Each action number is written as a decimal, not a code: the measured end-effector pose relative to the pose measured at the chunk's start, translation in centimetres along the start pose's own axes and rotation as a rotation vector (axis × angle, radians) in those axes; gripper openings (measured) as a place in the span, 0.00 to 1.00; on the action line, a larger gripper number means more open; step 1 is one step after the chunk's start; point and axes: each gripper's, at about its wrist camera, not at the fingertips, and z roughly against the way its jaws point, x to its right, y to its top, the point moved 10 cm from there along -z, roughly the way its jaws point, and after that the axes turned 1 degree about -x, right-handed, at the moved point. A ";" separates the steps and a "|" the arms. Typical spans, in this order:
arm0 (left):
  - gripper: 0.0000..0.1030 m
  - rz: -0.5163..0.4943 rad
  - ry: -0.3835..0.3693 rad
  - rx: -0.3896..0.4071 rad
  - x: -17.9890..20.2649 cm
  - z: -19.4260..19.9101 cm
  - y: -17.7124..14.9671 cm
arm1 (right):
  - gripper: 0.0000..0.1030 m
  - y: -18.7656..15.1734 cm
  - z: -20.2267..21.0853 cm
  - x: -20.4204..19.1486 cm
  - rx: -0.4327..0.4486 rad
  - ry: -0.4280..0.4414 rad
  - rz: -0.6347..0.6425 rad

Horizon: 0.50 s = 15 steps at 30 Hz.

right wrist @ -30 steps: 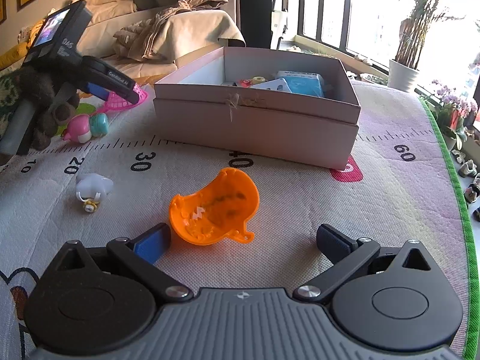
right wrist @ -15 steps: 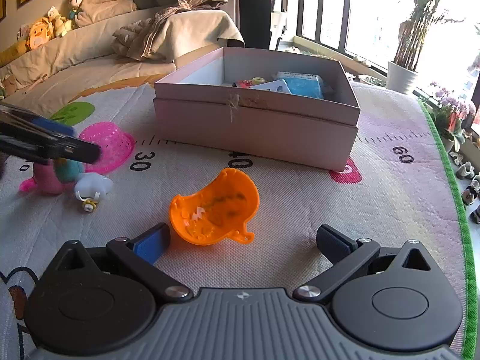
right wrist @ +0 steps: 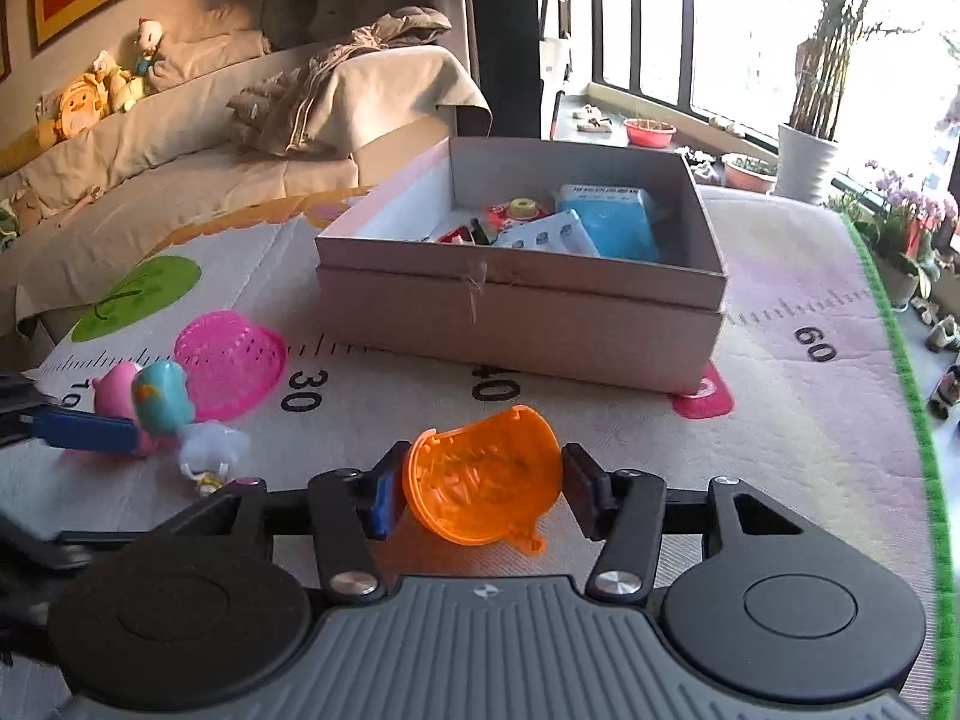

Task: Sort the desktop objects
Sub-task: 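Grasp the white star toy with the left tool while the right tool grasps the orange toy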

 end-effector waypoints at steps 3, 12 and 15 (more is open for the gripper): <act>0.83 0.005 0.053 0.009 -1.3 -0.8 0.3 | 0.52 -0.8 0.7 0.5 -0.004 -0.024 0.016; 0.76 0.031 0.044 0.009 -1.5 -1.1 0.9 | 0.52 -2.8 0.7 1.3 -0.028 -0.064 -0.005; 0.67 0.042 0.064 -0.005 -1.3 -1.9 0.9 | 0.52 -2.8 0.7 0.9 -0.029 -0.065 0.014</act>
